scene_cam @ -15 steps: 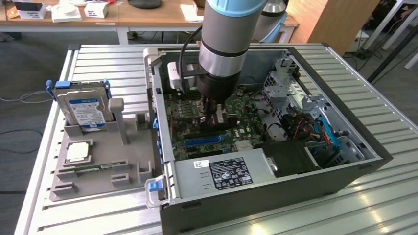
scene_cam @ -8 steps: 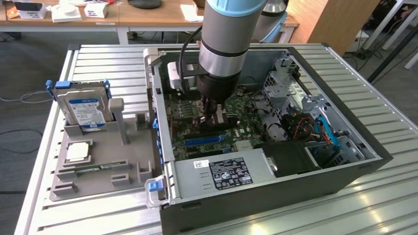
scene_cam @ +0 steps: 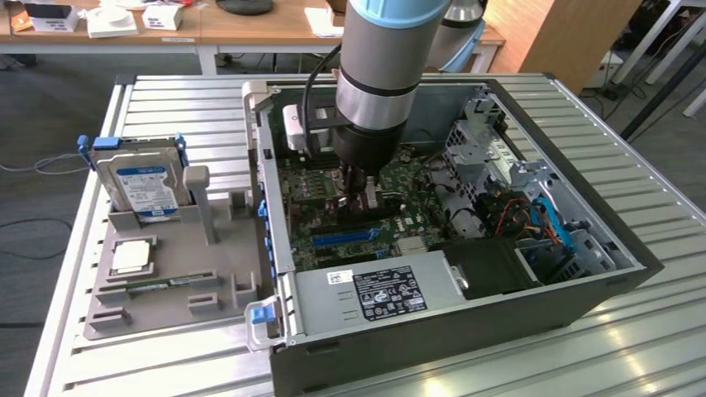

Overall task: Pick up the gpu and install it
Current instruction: 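Press down on the gpu until it lock into place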

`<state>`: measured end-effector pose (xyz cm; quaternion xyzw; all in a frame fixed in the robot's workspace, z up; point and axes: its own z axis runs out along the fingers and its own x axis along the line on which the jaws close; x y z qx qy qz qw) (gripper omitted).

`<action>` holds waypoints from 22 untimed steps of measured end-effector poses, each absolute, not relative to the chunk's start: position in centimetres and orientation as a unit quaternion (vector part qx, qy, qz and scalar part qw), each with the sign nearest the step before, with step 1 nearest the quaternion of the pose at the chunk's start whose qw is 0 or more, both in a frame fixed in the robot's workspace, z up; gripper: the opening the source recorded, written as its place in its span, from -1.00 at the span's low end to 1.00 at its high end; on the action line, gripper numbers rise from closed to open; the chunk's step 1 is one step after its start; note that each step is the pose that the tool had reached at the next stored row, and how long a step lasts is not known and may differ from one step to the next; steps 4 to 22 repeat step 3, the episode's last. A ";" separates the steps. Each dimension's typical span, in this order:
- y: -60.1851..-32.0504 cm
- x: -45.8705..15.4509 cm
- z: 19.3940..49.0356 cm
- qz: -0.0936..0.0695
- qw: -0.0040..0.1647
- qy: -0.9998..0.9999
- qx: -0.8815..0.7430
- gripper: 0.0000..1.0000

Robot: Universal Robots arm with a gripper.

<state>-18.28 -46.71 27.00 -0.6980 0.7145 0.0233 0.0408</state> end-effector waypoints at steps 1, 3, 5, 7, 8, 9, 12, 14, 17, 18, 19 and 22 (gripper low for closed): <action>-46.7 -18.3 27.0 0.023 0.041 0.715 -0.698 -0.46; -46.7 -18.3 27.0 0.023 0.041 0.715 -0.698 -0.46; -46.7 -18.3 27.0 0.023 0.041 0.715 -0.698 -0.46; -46.7 -18.3 27.0 0.023 0.041 0.715 -0.698 -0.46; -46.7 -18.3 27.0 0.023 0.041 0.715 -0.698 -0.46; -46.7 -18.3 27.0 0.023 0.041 0.715 -0.698 -0.46; -46.7 -18.3 27.0 0.023 0.041 0.715 -0.698 -0.46; -46.7 -18.3 27.0 0.023 0.041 0.715 -0.698 -0.46; -46.7 -18.3 27.0 0.023 0.041 0.715 -0.698 -0.46; -46.7 -18.3 27.0 0.023 0.041 0.715 -0.698 -0.46; -46.7 -18.3 27.0 0.023 0.041 0.715 -0.698 -0.46; -46.7 -18.3 27.0 0.023 0.041 0.715 -0.698 -0.46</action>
